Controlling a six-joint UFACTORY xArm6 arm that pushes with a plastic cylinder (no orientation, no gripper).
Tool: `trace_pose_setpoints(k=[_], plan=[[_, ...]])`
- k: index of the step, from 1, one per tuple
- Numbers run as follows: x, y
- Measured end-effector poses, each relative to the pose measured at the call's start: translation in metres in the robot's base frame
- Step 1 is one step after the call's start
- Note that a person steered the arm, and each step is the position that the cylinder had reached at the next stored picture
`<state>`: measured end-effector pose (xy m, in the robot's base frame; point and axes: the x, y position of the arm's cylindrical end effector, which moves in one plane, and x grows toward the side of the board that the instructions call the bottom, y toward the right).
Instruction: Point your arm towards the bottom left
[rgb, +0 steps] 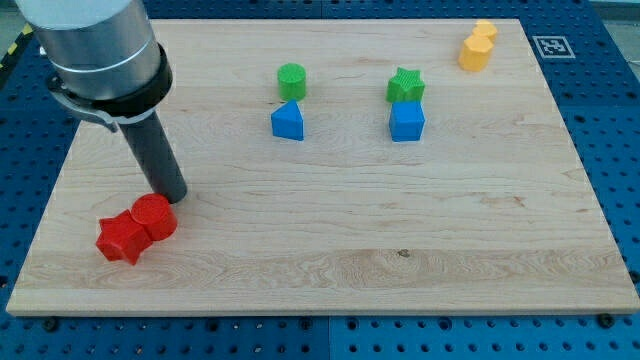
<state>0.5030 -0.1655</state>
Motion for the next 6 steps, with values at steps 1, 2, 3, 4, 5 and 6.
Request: trace_pose_setpoints(k=[1,2,3,4,5,6], plan=[[0.008,0.001],[0.019,0.001],[0.024,0.001],[0.024,0.009],[0.016,0.046],[0.006,0.095]])
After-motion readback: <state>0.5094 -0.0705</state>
